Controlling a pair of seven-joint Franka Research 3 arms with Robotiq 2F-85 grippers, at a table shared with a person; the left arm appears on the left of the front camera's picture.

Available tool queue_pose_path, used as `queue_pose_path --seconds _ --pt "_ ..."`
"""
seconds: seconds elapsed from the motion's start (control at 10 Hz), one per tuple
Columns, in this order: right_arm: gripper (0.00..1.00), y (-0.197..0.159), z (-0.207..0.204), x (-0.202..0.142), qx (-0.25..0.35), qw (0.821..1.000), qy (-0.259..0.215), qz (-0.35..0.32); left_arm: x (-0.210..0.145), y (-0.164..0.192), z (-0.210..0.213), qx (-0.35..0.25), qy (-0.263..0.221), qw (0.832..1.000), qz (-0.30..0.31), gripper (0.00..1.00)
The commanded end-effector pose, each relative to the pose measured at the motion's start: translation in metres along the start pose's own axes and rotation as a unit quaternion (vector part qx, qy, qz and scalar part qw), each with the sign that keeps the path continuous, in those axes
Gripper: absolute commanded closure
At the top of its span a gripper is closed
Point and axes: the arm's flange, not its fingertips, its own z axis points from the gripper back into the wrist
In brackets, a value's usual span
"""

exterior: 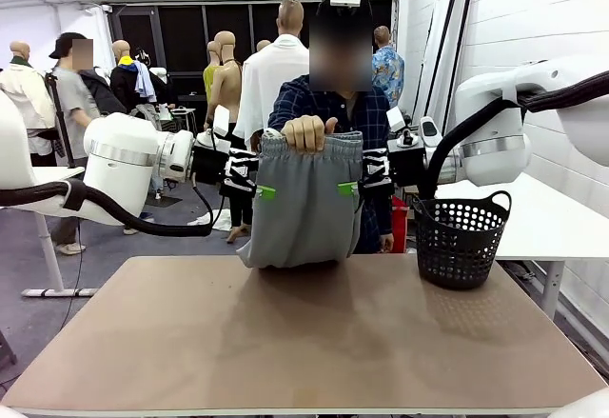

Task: Fold the training pants.
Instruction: Grab both ends of the Training pants handed by a person.

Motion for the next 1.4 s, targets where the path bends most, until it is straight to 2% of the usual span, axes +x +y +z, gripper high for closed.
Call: queue_pose_path --seconds 0.0,0.2,0.4,0.7,0.9,1.2,1.3 --pt "0.00 -0.008 -0.011 0.001 -0.005 1.000 -0.021 0.006 0.005 0.006 -0.005 0.008 -0.020 1.000 0.010 0.00" --pt "0.00 -0.012 -0.016 0.004 -0.001 1.000 -0.023 0.005 0.016 0.008 -0.009 -0.007 -0.039 0.999 0.024 0.00" --pt "0.00 -0.016 -0.022 0.006 0.000 1.000 -0.022 0.003 0.019 0.012 -0.012 -0.002 -0.031 0.999 0.038 0.00" --pt "0.00 -0.022 -0.023 0.004 0.007 0.999 -0.034 -0.009 0.020 0.016 -0.016 -0.027 -0.068 0.995 0.062 0.00" --pt "0.36 -0.028 -0.019 0.006 0.006 0.998 -0.053 -0.033 0.017 0.020 -0.016 -0.033 -0.091 0.992 0.086 0.38" --pt "0.94 -0.034 -0.012 0.010 0.015 0.996 -0.064 -0.052 0.016 0.022 -0.013 -0.033 -0.097 0.990 0.094 0.95" --pt "1.00 -0.035 -0.009 0.011 0.020 0.996 -0.064 -0.055 0.014 0.023 -0.012 -0.030 -0.095 0.990 0.099 1.00"
